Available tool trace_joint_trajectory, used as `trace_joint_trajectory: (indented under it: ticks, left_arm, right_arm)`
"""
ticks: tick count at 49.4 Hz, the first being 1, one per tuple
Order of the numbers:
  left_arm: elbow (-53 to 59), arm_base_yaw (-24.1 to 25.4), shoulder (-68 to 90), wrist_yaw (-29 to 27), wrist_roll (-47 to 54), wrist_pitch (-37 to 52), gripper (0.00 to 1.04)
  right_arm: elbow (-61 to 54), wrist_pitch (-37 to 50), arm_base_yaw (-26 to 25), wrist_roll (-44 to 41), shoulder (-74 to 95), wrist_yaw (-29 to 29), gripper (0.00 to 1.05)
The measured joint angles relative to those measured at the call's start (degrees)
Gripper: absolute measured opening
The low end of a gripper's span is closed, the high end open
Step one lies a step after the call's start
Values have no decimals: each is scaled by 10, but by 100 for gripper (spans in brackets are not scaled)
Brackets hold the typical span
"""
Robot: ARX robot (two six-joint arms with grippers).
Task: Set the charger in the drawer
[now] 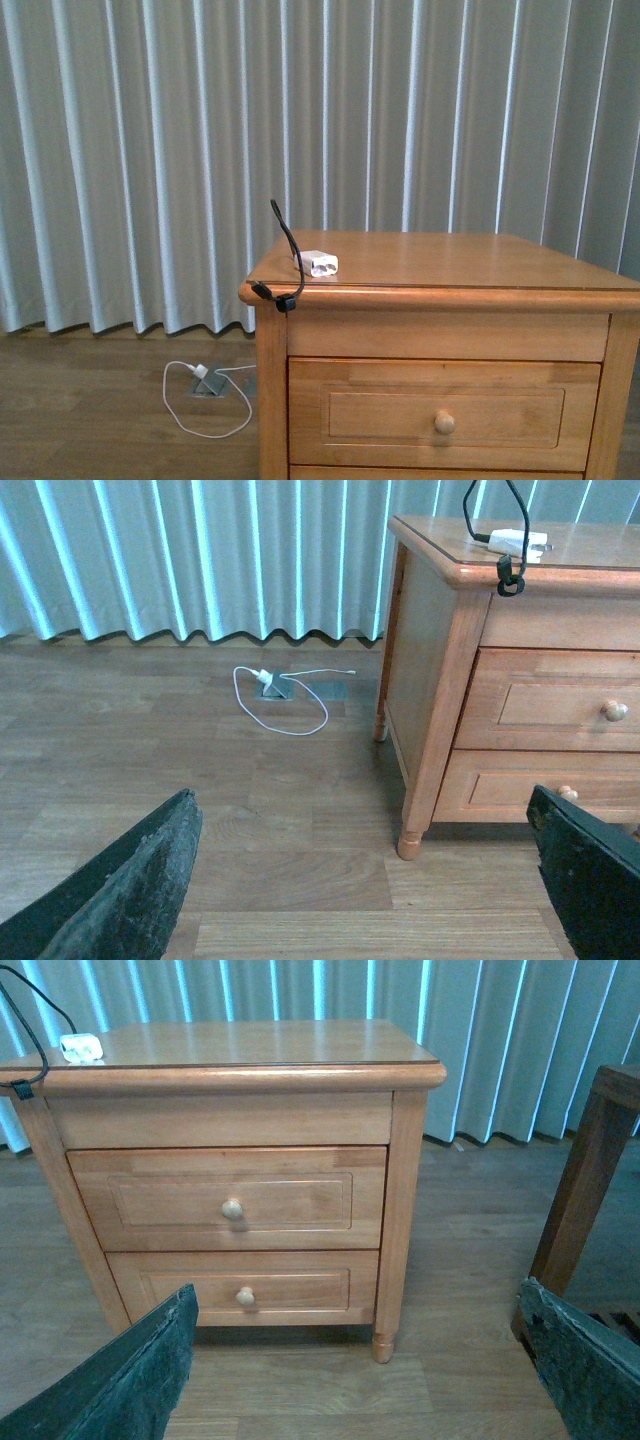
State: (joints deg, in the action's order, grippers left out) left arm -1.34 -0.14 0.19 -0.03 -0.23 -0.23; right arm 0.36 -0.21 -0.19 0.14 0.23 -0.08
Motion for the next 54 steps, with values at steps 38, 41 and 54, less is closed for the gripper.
trace_joint_trajectory:
  ticks: [38,41,54]
  left_arm:
    - [0,0,0,0,0,0,99]
    - [0,0,0,0,0,0,99]
    - [0,0,0,0,0,0,99]
  right_arm:
    - [0,0,0,0,0,0,96]
    - [0,0,0,0,0,0,96]
    - [16,-42,-10,1,23,-57,96]
